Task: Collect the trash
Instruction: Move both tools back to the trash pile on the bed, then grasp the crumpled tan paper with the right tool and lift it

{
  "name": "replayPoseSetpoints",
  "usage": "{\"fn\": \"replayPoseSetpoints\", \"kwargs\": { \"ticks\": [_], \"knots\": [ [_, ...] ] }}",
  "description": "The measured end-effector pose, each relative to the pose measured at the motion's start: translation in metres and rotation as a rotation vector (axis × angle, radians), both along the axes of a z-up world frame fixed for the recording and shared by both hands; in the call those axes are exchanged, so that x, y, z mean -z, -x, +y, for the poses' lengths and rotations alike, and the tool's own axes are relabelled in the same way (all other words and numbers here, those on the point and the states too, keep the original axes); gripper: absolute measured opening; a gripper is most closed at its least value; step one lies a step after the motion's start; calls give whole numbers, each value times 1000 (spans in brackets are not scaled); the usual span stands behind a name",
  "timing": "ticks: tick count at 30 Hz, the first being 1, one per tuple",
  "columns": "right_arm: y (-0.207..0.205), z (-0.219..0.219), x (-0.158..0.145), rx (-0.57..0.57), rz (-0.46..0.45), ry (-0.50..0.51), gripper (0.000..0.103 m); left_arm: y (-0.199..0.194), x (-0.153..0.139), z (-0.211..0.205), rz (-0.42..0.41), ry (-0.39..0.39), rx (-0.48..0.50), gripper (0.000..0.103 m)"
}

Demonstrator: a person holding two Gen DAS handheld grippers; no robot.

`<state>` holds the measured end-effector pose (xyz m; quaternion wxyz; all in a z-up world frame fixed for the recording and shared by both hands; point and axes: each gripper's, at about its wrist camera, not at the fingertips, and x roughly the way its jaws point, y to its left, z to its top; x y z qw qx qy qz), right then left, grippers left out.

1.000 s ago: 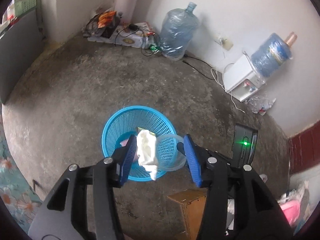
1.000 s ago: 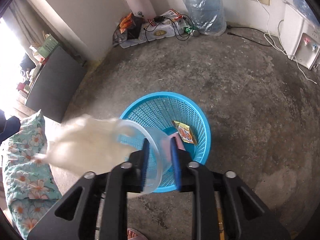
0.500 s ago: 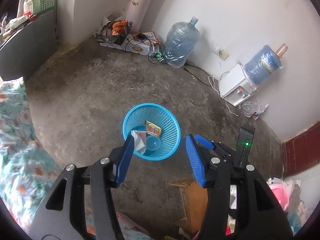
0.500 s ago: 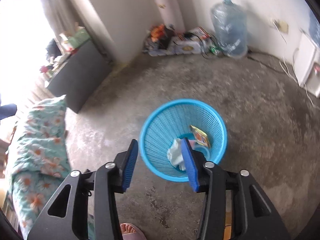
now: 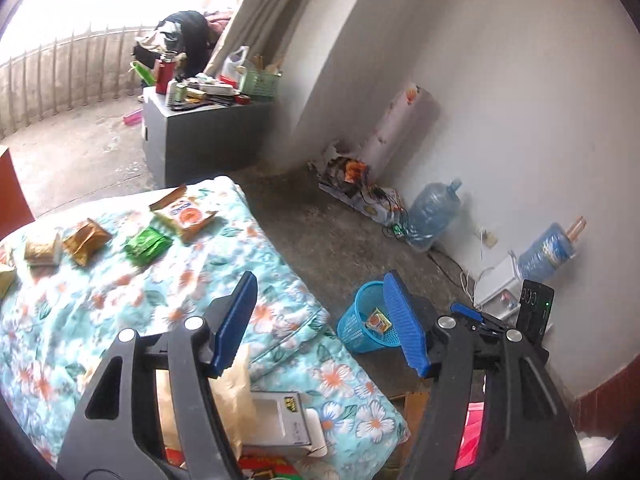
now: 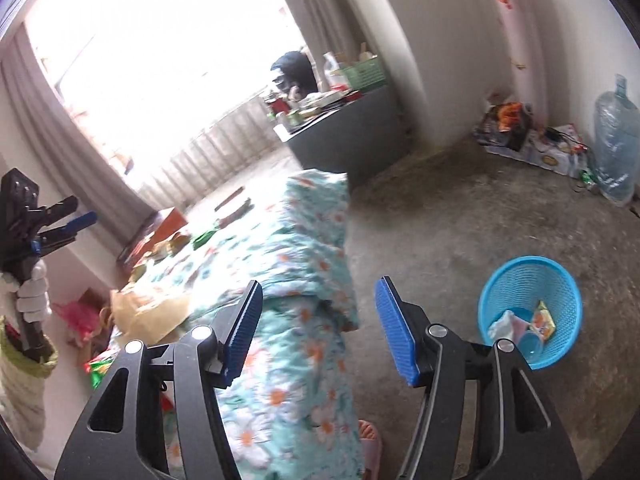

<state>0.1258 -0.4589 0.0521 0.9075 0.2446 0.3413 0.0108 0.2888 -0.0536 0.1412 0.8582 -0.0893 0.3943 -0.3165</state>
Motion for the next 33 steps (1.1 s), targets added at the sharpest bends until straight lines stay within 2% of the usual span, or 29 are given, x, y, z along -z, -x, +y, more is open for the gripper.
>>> {"fn": "replayPoseSetpoints", "kwargs": {
  "ticks": [3,7,10,12,15,18,21,23,27,33],
  "knots": [
    [-18,50,-15,-146,-6,0,62,12,7,43,12,35,-42,62],
    [-44,124,-25,-334,-8,77,65,26,23,85,31,70,-61,62],
    [-66,177,-22,-469,46,94,65,27,37,108,53,89,-86,62],
    [-82,200,-9,-511,121,36,65,23,49,122,91,114,-114,62],
    [-104,220,12,-521,228,-121,65,10,71,144,177,146,-160,62],
    [-127,225,30,-471,303,-296,65,-10,101,162,300,178,-227,62],
    [-144,221,46,-415,361,-415,65,-33,131,176,428,226,-273,62],
    [-152,221,58,-395,405,-484,65,-44,146,180,478,235,-283,61],
    [-159,225,74,-374,447,-555,65,-53,158,176,509,272,-242,60],
    [-162,220,80,-369,427,-662,65,-48,140,153,447,339,-112,57]
  ]
}}
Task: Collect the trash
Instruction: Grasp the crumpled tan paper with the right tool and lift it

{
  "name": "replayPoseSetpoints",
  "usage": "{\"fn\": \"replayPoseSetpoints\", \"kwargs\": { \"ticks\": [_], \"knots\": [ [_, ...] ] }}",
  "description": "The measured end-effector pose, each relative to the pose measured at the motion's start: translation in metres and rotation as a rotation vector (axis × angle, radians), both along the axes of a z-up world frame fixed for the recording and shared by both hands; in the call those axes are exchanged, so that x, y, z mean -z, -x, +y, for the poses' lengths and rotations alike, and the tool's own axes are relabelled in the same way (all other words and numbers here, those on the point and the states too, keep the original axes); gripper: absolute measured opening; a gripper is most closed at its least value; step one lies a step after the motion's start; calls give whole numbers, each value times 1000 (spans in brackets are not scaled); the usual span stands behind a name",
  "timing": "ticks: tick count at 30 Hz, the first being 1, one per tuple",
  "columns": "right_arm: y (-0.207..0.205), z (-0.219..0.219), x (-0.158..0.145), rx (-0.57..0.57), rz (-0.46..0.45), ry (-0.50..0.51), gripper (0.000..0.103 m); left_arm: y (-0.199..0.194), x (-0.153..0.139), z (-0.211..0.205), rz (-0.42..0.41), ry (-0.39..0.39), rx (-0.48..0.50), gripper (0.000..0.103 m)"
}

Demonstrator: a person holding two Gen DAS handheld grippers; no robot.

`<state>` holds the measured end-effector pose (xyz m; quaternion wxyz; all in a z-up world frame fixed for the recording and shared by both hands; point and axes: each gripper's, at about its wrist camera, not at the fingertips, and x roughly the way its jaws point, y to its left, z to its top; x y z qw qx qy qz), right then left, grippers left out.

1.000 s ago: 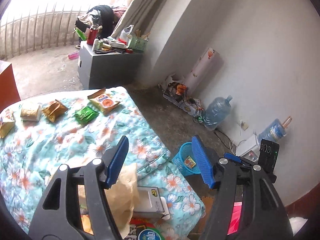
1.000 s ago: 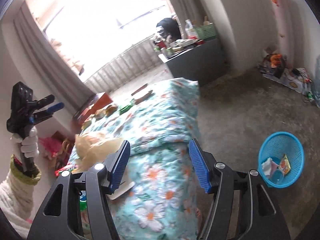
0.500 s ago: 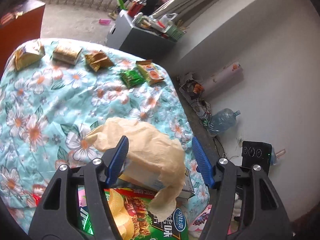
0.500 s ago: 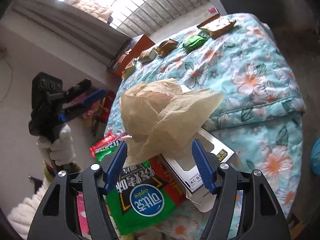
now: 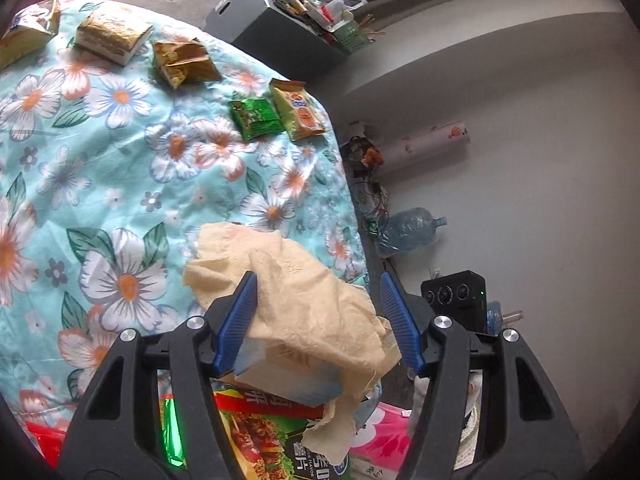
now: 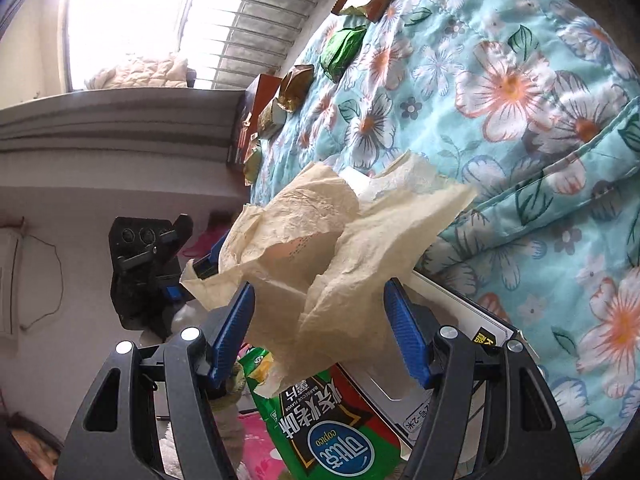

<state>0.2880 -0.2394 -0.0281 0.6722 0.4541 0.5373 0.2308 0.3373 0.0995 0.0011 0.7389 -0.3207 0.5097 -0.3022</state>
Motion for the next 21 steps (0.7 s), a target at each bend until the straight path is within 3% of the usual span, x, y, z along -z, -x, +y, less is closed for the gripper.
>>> {"fn": "replayPoseSetpoints", "kwargs": {
  "ticks": [3,10,17,21],
  "knots": [
    [0,-3,0,12,-8,-38,65,6,-8,-16,-35,12,62,56],
    [2,-18,4,62,-12,-121,65,31,-18,-60,-98,-43,216,50],
    [4,-31,13,86,-2,-197,65,58,-27,-106,-227,-193,399,42],
    [9,-40,13,81,-20,-244,65,70,-26,-127,-270,-277,490,28]
  ]
}}
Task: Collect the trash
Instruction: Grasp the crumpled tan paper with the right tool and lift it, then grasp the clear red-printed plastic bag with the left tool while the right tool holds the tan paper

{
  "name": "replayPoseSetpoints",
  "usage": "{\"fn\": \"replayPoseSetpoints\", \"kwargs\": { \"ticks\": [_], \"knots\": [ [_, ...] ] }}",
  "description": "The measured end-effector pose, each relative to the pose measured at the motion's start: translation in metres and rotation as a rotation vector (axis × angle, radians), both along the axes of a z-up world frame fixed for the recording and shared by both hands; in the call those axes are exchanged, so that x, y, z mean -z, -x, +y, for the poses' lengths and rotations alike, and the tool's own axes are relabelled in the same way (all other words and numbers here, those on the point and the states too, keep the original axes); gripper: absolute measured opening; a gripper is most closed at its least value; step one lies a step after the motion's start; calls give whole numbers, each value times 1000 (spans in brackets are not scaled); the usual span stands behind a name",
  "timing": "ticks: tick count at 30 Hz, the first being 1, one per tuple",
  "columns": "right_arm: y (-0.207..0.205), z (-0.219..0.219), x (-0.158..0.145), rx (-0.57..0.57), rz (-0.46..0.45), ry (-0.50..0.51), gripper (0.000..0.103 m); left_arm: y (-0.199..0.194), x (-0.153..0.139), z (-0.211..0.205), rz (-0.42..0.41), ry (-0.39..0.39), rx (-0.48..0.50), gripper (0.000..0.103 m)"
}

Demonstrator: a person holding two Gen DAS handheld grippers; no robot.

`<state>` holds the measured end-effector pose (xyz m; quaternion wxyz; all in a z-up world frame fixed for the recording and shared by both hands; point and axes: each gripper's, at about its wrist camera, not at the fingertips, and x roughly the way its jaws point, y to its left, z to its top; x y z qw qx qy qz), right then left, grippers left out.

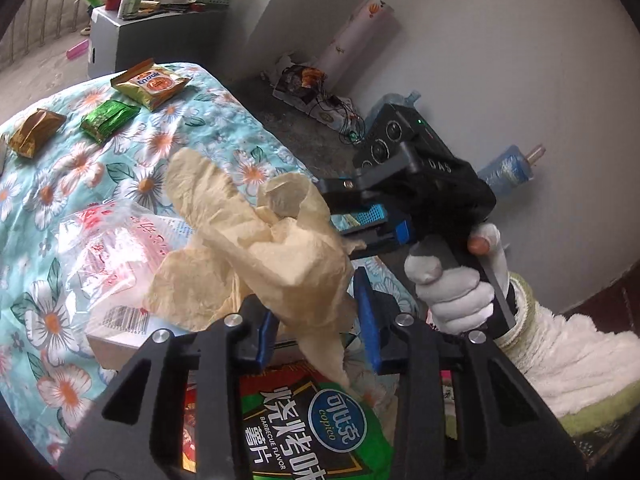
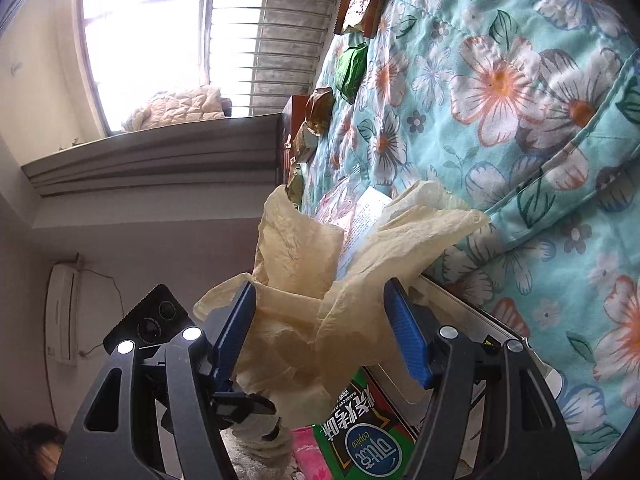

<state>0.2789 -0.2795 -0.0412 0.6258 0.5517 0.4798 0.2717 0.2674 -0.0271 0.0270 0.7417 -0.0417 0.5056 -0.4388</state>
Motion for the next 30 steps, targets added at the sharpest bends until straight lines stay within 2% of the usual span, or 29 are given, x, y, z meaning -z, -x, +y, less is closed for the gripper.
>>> {"fn": "replayPoseSetpoints", "kwargs": {
  "ticks": [3,9,11,12,14,15,17,19,23,26,29,30],
  "knots": [
    [2,-3,-1,-26,-16,-10,65,7,3,-15,-15,-39,61,23],
    [-1,10,-4,-89,-46,38,65,11,9,-34,-21,-82,123,23],
    [0,13,-8,-103,-63,69,52,12,12,-36,-19,-87,129,23],
    [1,13,-8,-106,-61,79,48,13,12,-37,-22,-88,131,23],
    [2,13,-8,-109,-61,96,31,15,11,-38,-35,-90,132,23],
    [3,12,-7,-107,-58,102,28,17,10,-38,-43,-93,129,23],
    [5,10,-5,-102,-58,109,14,19,8,-36,-54,-84,131,24],
    [7,5,-4,-90,-58,116,10,23,4,-31,-69,-79,125,34],
    [11,-6,-1,-56,-61,129,7,28,-8,-13,-98,-73,111,43],
    [14,-19,-1,-11,-66,147,6,19,-23,14,-107,-32,32,46],
    [18,-29,-3,22,-72,155,6,-4,-36,49,-110,-10,-123,50],
    [19,-32,-5,30,-73,154,6,-14,-38,63,-100,-10,-197,55]
  ]
}}
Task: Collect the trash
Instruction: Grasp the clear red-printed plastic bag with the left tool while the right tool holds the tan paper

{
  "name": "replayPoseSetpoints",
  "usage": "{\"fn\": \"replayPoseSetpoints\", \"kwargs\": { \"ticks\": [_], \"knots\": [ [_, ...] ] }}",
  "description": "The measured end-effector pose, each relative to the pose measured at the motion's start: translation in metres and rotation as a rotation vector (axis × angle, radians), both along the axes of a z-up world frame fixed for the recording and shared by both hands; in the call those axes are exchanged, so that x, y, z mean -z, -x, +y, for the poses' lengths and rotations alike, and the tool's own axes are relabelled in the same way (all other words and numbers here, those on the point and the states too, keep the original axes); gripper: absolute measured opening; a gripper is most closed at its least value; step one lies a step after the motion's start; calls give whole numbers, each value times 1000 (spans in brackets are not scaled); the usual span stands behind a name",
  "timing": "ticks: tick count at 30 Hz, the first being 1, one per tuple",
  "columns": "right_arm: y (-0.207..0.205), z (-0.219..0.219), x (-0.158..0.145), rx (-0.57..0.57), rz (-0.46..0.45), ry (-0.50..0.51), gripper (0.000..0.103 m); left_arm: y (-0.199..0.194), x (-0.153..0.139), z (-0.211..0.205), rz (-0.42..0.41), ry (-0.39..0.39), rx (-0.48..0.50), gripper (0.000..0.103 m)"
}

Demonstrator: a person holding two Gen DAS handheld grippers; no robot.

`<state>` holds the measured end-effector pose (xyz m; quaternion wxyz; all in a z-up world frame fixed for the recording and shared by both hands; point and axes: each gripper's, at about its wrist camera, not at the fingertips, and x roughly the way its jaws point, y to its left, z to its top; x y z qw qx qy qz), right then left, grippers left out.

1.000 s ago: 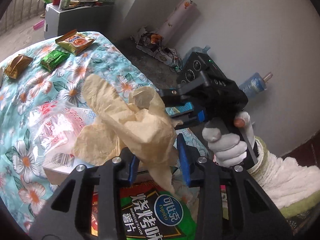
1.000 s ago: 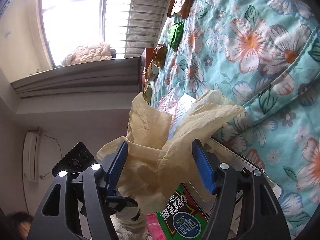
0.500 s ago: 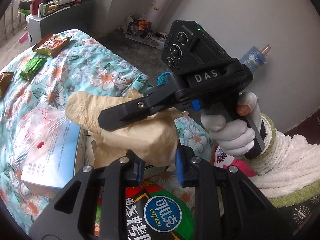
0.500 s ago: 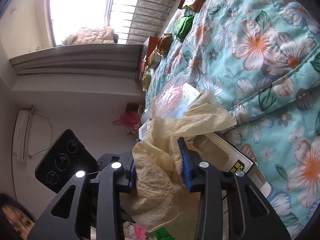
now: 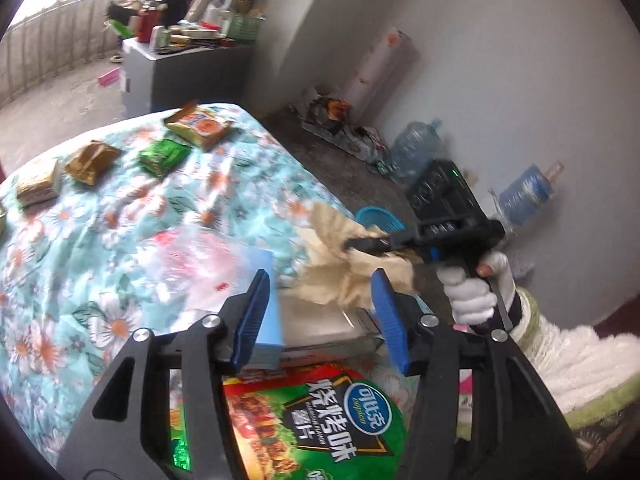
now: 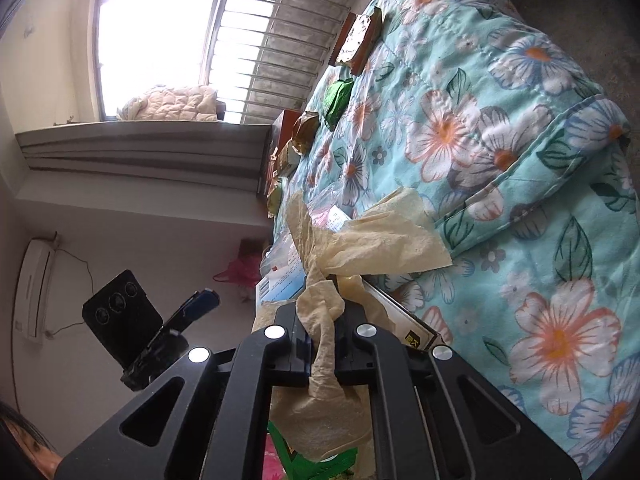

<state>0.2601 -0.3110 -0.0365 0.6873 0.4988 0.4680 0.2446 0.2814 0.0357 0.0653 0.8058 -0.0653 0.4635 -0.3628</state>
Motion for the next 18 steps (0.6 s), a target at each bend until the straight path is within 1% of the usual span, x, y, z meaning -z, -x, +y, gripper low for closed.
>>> {"fn": "replayPoseSetpoints", "kwargs": {
  "ticks": [1,3,5,7,8,10,13,15,18],
  "knots": [
    [1,-3,0,6,-2,-1,6,-11,1,12,17,3,-71,58],
    [4,-8,1,15,-2,-6,6,-30,9,36,76,24,-181,58],
    [6,-13,2,24,-1,-10,6,-50,27,60,191,80,-296,58],
    [9,-18,4,27,1,-17,6,-64,48,80,318,154,-375,58],
    [10,-18,5,28,2,-19,6,-68,60,85,370,185,-400,58],
    [10,-16,7,28,8,-20,6,-74,81,91,463,228,-430,58],
    [9,-17,9,25,17,-21,6,-84,110,94,604,301,-442,58],
    [8,-16,9,25,19,-21,6,-86,120,90,646,323,-435,58],
    [6,-16,9,30,24,-23,6,-92,132,79,696,347,-397,58]
  ]
}}
